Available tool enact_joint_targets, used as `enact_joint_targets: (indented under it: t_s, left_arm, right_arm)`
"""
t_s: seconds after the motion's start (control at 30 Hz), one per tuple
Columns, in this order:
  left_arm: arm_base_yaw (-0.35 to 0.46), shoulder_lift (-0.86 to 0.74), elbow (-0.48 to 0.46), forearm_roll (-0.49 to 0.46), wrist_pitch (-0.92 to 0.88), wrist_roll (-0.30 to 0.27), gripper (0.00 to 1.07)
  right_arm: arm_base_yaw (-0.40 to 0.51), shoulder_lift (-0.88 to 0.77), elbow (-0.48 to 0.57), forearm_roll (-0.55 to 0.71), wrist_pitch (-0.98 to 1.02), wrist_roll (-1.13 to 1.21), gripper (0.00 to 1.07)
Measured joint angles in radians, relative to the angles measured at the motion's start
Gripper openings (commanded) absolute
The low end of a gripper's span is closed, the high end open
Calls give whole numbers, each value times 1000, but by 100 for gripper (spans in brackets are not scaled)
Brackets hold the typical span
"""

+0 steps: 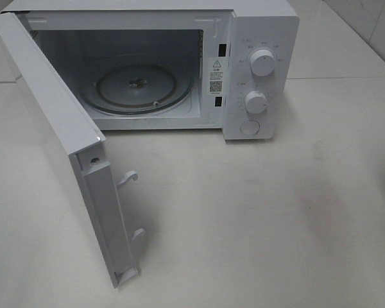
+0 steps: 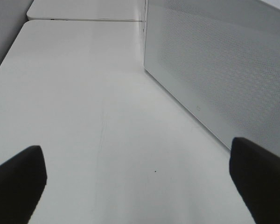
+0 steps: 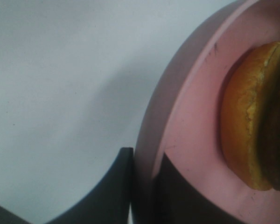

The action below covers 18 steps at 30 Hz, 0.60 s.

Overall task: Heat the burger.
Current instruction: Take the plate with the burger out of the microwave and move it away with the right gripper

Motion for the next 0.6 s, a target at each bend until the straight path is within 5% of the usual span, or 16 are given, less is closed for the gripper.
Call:
enact_joint_targets:
  t_s: [0.6]
  left_arm:
    - [0,0,0,0,0,0,100]
  right_arm:
    - [0,308,-3,-95,0,571,2]
